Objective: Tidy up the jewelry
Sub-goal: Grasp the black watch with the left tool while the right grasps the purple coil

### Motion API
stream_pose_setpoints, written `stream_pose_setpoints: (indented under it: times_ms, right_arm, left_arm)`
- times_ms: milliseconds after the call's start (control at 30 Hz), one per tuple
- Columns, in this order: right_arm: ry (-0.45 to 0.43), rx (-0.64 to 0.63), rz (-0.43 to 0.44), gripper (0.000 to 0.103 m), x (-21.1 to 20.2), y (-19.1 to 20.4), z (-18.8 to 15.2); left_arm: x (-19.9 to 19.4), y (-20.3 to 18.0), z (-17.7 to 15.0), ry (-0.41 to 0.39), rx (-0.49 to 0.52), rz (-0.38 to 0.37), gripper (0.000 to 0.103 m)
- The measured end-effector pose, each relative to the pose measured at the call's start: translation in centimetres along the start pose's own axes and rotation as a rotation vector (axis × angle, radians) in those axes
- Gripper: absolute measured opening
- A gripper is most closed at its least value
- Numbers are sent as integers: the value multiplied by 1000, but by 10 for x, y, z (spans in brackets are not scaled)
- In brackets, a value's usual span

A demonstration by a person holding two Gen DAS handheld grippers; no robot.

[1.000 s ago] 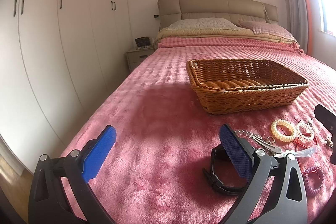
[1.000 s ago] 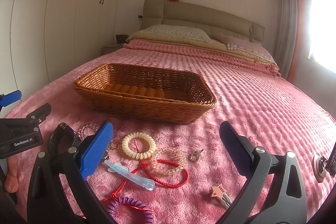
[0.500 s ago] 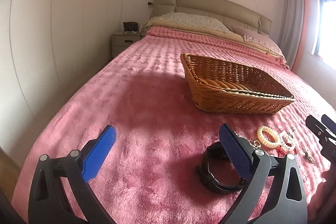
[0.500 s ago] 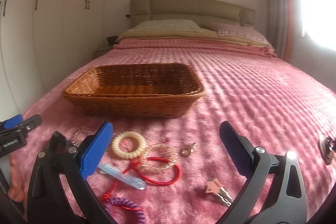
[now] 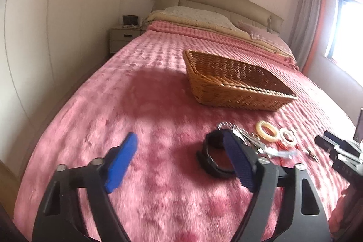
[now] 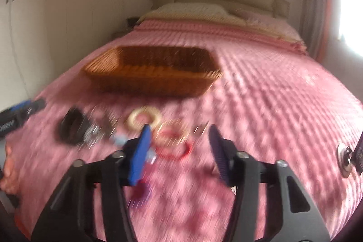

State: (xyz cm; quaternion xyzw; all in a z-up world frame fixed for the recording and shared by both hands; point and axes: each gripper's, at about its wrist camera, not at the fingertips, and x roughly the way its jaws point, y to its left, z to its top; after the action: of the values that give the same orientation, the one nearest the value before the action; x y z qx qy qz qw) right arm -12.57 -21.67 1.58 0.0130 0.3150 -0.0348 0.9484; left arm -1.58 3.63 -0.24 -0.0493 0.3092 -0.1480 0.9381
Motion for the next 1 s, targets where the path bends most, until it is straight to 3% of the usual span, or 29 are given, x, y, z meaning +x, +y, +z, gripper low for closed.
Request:
stream_pose_setpoints:
  times_ms: [133,200,300,667,733,800,1000]
  right_arm:
    - [81,-25,28,35,-2,17,-25]
    - [107,-16,27,33,2,19,-32]
    - [150,27,72,27,12,17,-39]
    - [209,32,64,17,29,22,-36]
    - [217,18,60,13,28,22,-37]
    - [220,24,72,11,22,18,-41]
    - [210,40,60,10,6,10,-47]
  left_arm:
    - [0,-6,-10,55,20,-43,60]
    - [2,-9,-15,79,29,-51,47]
    - [9,-13,-18,116,36,-48,40]
    - [52,-18,0,245,-27,-98,37]
    - [62,-20,-3,289,-22,-92,23]
    - [63,-20,-4,286,-8,-72,16]
    - [46,-16,-11,238,-13,-93,13]
